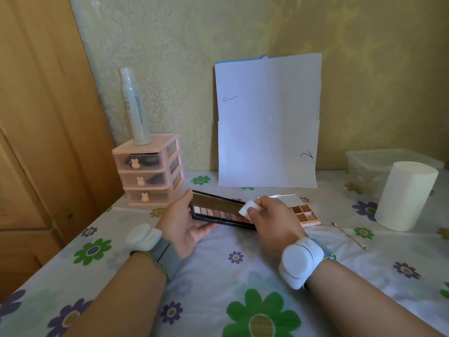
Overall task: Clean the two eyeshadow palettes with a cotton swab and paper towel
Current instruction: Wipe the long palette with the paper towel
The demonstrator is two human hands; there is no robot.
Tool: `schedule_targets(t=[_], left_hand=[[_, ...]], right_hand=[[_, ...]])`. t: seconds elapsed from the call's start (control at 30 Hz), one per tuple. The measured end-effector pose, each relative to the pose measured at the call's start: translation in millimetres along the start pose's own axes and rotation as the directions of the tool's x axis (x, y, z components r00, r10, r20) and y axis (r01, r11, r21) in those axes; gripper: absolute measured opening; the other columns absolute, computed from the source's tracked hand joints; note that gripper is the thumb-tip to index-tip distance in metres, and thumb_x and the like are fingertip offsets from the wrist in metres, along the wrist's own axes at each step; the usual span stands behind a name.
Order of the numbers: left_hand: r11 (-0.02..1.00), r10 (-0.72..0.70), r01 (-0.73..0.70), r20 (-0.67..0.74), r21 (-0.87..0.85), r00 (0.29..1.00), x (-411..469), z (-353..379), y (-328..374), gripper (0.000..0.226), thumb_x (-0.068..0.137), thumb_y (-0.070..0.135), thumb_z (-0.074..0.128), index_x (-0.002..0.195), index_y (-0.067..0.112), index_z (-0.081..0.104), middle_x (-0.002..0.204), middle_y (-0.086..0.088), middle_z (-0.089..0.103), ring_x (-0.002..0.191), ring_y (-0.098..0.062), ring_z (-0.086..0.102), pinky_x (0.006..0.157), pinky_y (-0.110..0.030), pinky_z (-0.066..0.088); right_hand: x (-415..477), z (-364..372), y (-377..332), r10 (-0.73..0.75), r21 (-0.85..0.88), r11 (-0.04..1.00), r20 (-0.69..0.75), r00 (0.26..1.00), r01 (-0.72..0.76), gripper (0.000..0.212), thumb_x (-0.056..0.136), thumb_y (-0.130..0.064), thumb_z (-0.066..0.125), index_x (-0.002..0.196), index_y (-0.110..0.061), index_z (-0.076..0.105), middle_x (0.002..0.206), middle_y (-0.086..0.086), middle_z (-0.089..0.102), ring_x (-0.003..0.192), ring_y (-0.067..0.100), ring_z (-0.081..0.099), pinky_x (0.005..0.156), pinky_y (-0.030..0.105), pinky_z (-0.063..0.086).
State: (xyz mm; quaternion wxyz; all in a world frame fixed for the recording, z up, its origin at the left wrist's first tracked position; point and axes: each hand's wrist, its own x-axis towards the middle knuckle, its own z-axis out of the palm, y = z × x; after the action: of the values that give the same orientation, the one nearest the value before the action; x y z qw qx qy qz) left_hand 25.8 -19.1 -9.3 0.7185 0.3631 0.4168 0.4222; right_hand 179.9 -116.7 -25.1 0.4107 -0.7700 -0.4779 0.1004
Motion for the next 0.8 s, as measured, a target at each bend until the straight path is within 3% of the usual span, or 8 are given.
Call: schedule_targets(t=[0.13,0.23,0.3,0.37,0.47,0.57,0.7,0.8], left_hand=[[0.994,-0.086,0.094,0.150,-0.047,0.985,-1.4,2.9,-2.5,0.044,0.103,0.049,0.050,0.121,0.012,0.067,0.111,-0.027,0.074,0.097,-0.054,0.071,0.086,-0.072,0.053],[0.994,-0.031,0.045,0.141,-0.095,0.989,-6.7,7.9,-3.6,0.038,0.104,0.044,0.052,0.118,0.013,0.068,0.110,-0.026,0.074,0.097,-0.054,0.071,0.084,-0.075,0.051],[0.993,-0.004,0.023,0.153,-0.119,0.988,-7.4,8.6,-5.8,0.040,0.103,0.046,0.053,0.120,0.012,0.067,0.112,-0.025,0.075,0.098,-0.051,0.071,0.086,-0.075,0.051],[0.993,0.017,0.004,0.177,-0.121,0.984,-8.5,8.8,-7.1,0.047,0.104,0.049,0.048,0.121,0.009,0.067,0.111,-0.024,0.075,0.096,-0.045,0.073,0.088,-0.071,0.053],[0.989,0.022,0.019,0.265,-0.150,0.964,-13.9,11.9,-7.3,0.048,0.108,0.046,0.039,0.121,0.008,0.065,0.083,-0.014,0.077,0.068,-0.029,0.075,0.060,-0.045,0.060],[0.986,0.022,0.024,0.273,-0.167,0.962,-17.8,16.9,-8.7,0.044,0.109,0.044,0.038,0.118,0.012,0.066,0.060,-0.006,0.068,0.048,-0.019,0.067,0.043,-0.026,0.052],[0.984,0.005,0.040,0.248,-0.176,0.969,-16.3,20.3,-10.8,0.045,0.108,0.044,0.039,0.094,0.012,0.066,0.057,-0.005,0.065,0.046,-0.017,0.064,0.043,-0.024,0.052],[0.973,-0.020,0.073,0.239,-0.217,0.971,-15.4,22.0,-11.3,0.044,0.108,0.044,0.041,0.091,0.011,0.067,0.058,-0.003,0.062,0.044,-0.015,0.061,0.043,-0.021,0.051]], right_hand=[[-0.4,1.3,-0.1,-0.049,-0.012,0.999,-0.015,0.999,0.049,0.012,0.097,-0.031,0.051,0.099,-0.024,0.060,0.107,0.003,0.061,0.093,0.022,0.056,0.078,0.031,0.041],[0.1,1.2,-1.8,-0.068,-0.040,0.997,-0.094,0.993,0.064,0.015,0.096,-0.031,0.053,0.104,-0.025,0.063,0.110,0.001,0.058,0.097,0.022,0.056,0.083,0.036,0.046],[-1.1,0.4,-4.0,-0.208,-0.065,0.978,-0.217,0.954,0.199,0.013,0.095,-0.030,0.056,0.102,-0.024,0.064,0.109,-0.001,0.058,0.096,0.021,0.057,0.081,0.034,0.045],[-4.2,3.0,-8.3,-0.426,-0.103,0.905,-0.240,0.872,0.413,0.011,0.093,-0.027,0.057,0.098,-0.024,0.067,0.102,-0.004,0.058,0.093,0.019,0.057,0.080,0.032,0.045],[-12.6,13.8,-15.8,-0.566,-0.053,0.824,-0.111,0.817,0.564,0.015,0.090,-0.022,0.060,0.102,-0.024,0.069,0.102,-0.006,0.057,0.093,0.014,0.057,0.080,0.027,0.045],[-14.2,20.6,-18.9,-0.611,-0.086,0.791,-0.079,0.787,0.606,0.016,0.087,-0.017,0.063,0.101,-0.021,0.068,0.102,-0.004,0.059,0.093,0.014,0.057,0.078,0.027,0.045],[-13.7,19.8,-21.2,-0.624,-0.141,0.780,-0.100,0.775,0.610,0.013,0.085,-0.021,0.063,0.097,-0.020,0.067,0.098,-0.003,0.063,0.091,0.018,0.059,0.075,0.032,0.049],[-13.7,20.5,-22.8,-0.630,-0.193,0.774,-0.128,0.766,0.603,0.012,0.082,-0.020,0.063,0.093,-0.019,0.067,0.093,-0.002,0.064,0.086,0.021,0.061,0.070,0.028,0.046]])
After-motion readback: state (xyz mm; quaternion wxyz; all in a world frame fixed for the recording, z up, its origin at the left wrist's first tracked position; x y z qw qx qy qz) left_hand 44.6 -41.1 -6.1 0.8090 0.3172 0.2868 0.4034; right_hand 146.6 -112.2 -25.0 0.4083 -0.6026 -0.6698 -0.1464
